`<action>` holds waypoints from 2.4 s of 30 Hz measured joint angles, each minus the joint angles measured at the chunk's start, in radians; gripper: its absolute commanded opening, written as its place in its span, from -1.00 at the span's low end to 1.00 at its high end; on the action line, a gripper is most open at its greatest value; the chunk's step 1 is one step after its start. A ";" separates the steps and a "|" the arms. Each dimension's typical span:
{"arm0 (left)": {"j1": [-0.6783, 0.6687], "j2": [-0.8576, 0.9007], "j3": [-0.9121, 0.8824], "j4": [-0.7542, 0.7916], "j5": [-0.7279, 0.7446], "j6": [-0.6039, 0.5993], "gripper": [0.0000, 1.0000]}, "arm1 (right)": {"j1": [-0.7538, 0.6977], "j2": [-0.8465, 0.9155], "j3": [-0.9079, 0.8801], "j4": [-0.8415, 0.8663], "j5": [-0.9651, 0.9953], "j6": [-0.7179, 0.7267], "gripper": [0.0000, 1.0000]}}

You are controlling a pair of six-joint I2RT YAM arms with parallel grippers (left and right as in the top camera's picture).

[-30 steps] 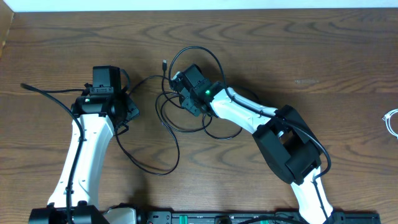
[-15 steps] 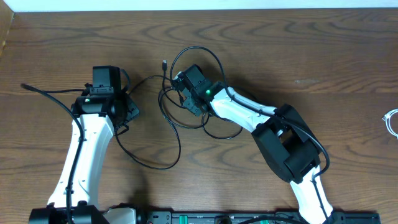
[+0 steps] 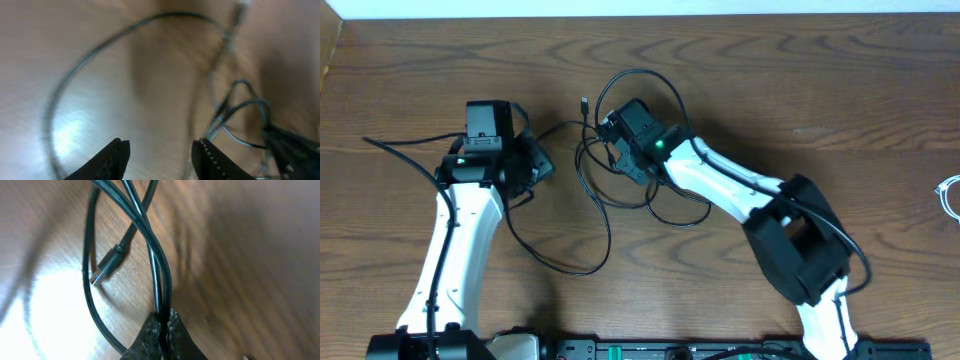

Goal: Untangle cables

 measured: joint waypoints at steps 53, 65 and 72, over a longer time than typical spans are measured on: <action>-0.130 0.157 0.000 0.111 0.133 0.126 -0.85 | -0.005 -0.134 0.000 -0.130 -0.061 0.000 -0.98; -0.026 0.105 0.000 0.067 0.133 0.129 -0.85 | -0.192 -0.194 0.000 -0.171 -0.046 0.158 -0.98; -0.007 0.102 0.000 0.031 0.135 0.129 -0.85 | -0.392 -0.308 0.000 -0.228 -0.048 0.321 -0.98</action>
